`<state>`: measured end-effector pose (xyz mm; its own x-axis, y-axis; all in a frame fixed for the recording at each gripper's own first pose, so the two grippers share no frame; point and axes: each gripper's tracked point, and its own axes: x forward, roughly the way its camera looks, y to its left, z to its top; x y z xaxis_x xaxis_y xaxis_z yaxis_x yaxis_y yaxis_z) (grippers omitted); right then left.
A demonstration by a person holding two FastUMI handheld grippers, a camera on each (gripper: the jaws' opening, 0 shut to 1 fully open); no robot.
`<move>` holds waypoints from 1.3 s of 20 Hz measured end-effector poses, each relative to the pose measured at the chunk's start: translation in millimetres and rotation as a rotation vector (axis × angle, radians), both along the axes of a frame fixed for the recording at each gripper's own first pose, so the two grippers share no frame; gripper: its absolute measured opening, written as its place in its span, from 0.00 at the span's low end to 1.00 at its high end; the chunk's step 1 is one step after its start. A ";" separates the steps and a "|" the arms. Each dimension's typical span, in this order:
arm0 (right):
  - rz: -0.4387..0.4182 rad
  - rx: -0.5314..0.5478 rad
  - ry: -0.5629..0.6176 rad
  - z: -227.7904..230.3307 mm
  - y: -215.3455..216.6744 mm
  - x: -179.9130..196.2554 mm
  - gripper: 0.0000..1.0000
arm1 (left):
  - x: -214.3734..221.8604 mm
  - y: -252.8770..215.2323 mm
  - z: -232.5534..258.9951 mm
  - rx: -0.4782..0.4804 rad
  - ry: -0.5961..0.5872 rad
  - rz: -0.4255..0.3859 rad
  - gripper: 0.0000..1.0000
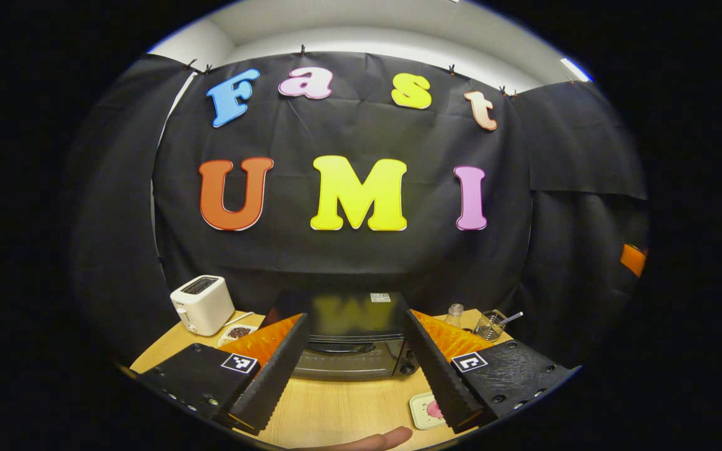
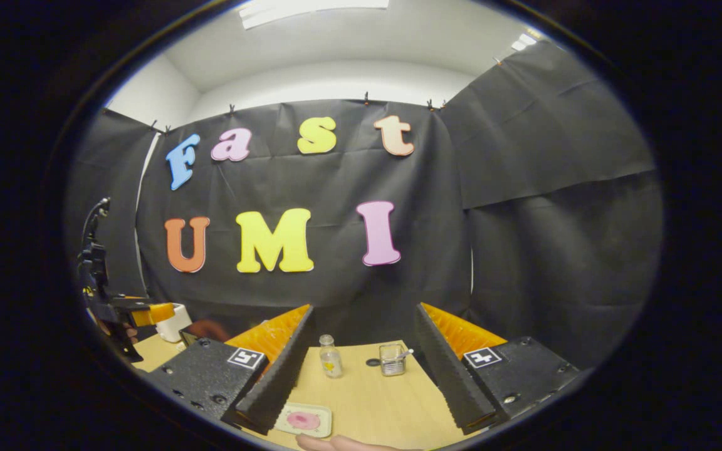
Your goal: Open the electric oven with the left hand, put the food in, and close the electric oven.
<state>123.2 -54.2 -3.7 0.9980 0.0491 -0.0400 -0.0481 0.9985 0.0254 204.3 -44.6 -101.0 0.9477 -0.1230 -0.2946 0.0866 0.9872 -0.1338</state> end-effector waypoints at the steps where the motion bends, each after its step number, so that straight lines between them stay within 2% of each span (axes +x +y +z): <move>1: -0.007 0.008 -0.002 3.0 -5.0 3.4 0.97 | 10.7 -2.4 -12.9 0.012 0.029 -0.009 0.97; 6: -0.022 0.032 -0.011 4.1 -20.8 9.8 0.97 | 59.2 -3.8 -66.0 0.022 0.128 -0.016 0.97; 12: -0.028 0.050 -0.011 -3.0 -31.6 9.9 0.97 | 84.4 -6.0 -121.2 0.076 0.248 -0.018 0.97; 19: -0.034 0.065 -0.068 6.5 -43.6 1.3 0.97 | 93.6 -8.7 -153.0 0.105 0.324 -0.015 0.96; 24: -0.016 0.064 -0.103 16.2 -41.7 -7.5 0.97 | 94.7 -8.7 -156.2 0.090 0.323 -0.031 0.96; 26: -0.015 0.062 -0.102 16.9 -40.6 -11.4 1.00 | 94.0 -8.5 -155.5 0.095 0.309 -0.032 0.96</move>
